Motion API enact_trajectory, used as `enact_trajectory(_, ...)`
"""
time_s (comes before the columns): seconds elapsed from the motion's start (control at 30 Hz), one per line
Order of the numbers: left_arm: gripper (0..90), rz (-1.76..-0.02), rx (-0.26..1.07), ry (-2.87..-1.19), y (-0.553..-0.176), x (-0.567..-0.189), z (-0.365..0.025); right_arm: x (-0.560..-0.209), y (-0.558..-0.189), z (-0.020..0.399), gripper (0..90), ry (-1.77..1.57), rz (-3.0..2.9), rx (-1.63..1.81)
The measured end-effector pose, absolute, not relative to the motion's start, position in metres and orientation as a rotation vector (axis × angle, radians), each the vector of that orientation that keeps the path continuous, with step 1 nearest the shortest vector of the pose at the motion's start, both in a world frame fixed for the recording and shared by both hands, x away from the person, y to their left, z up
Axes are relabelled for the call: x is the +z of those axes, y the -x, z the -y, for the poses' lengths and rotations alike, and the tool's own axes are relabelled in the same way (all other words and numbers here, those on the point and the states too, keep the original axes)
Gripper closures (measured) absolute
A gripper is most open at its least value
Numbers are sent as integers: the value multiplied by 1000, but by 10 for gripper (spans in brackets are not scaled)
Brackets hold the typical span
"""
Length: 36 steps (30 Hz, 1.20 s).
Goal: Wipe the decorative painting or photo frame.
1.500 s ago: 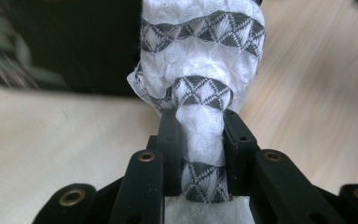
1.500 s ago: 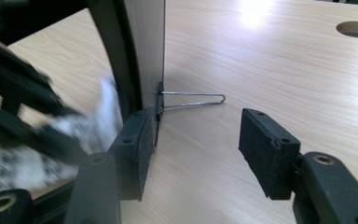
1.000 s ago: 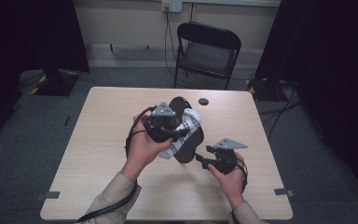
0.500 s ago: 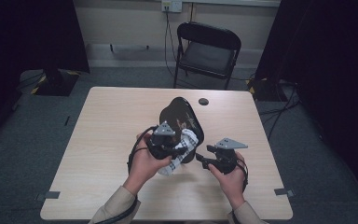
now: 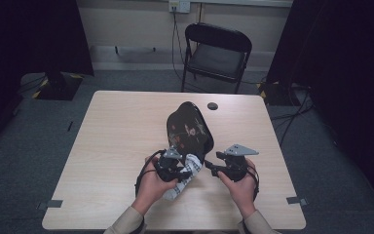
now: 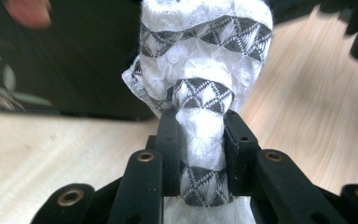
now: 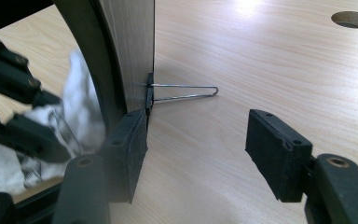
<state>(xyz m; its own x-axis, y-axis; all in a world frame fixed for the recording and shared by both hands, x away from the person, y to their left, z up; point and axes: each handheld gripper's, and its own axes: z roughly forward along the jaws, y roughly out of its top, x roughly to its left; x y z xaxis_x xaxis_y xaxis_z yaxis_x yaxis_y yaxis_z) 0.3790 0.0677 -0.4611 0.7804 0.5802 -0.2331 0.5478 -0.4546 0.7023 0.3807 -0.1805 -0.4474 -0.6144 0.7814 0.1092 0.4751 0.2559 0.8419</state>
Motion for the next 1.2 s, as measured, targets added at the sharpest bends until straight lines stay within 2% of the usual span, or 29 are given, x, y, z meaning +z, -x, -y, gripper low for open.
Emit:
enact_trajectory(0.23,719,-855,28,-2194,-376,-480,-69,-447,-381,181,381,-1155,-2201,1295)
enact_trajectory(0.37,721,-857,29,-2187,-376,-475,-71,-448,-381,181,376,-1156,-2199,1296)
enact_trajectory(0.5,719,-828,54,-2144,-375,-446,-76,-449,-381,180,375,-1155,-2205,1292)
enact_trajectory(0.7,719,-759,171,-2043,-383,-373,-84,-449,-382,180,375,-1144,-2211,1281)
enact_trajectory(0.87,718,-714,229,-1996,-392,-328,-74,-450,-382,179,374,-1141,-2213,1278)
enact_trajectory(1.0,718,-707,234,-2014,-397,-322,-65,-450,-382,179,371,-1140,-2215,1278)
enact_trajectory(1.2,718,-710,198,-2037,-392,-343,-64,-449,-382,180,370,-1139,-2208,1278)
